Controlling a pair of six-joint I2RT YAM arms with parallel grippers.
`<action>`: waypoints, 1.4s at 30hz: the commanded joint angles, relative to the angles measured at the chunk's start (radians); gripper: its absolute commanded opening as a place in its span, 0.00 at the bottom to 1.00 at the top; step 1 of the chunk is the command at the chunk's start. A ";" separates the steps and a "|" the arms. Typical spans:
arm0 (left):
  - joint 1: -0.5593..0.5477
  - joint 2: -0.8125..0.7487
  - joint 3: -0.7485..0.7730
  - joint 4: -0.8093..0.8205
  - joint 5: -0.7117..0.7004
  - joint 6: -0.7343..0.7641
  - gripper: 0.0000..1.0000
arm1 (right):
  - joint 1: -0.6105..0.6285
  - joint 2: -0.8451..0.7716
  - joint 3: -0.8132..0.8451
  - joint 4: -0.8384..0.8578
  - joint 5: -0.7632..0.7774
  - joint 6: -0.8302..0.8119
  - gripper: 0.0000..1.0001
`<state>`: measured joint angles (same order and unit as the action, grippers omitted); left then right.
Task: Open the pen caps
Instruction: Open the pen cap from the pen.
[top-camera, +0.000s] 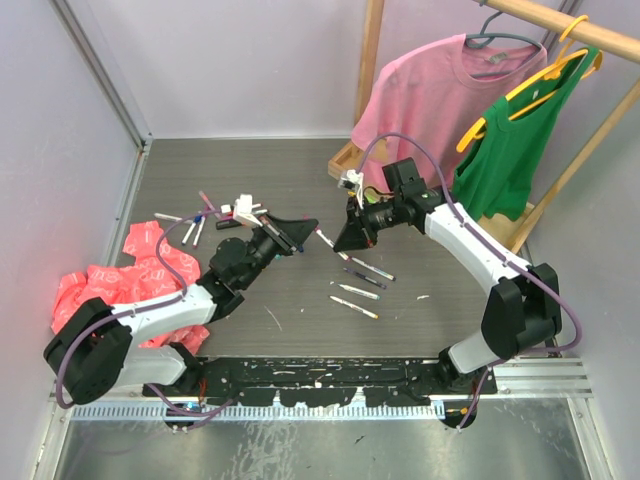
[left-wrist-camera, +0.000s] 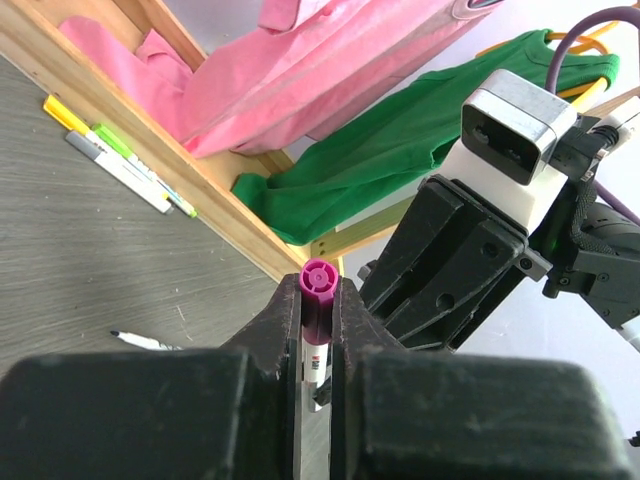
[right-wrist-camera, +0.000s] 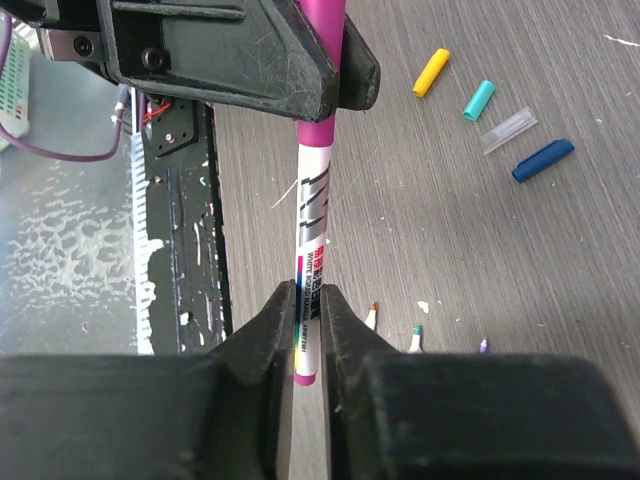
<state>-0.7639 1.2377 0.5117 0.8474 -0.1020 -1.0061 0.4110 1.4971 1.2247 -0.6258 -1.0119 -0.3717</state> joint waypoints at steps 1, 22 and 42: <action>-0.006 -0.005 -0.006 0.089 0.000 -0.003 0.00 | 0.009 0.002 -0.003 0.044 0.005 -0.002 0.21; -0.005 0.103 0.002 0.255 0.087 0.072 0.00 | 0.024 0.020 -0.044 0.121 -0.072 0.091 0.36; 0.079 0.000 0.071 0.299 -0.016 0.204 0.00 | 0.036 0.064 -0.019 0.078 -0.045 0.062 0.01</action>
<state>-0.7521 1.3155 0.4892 1.0080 -0.0296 -0.8471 0.4362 1.5436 1.1873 -0.4931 -1.0588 -0.2935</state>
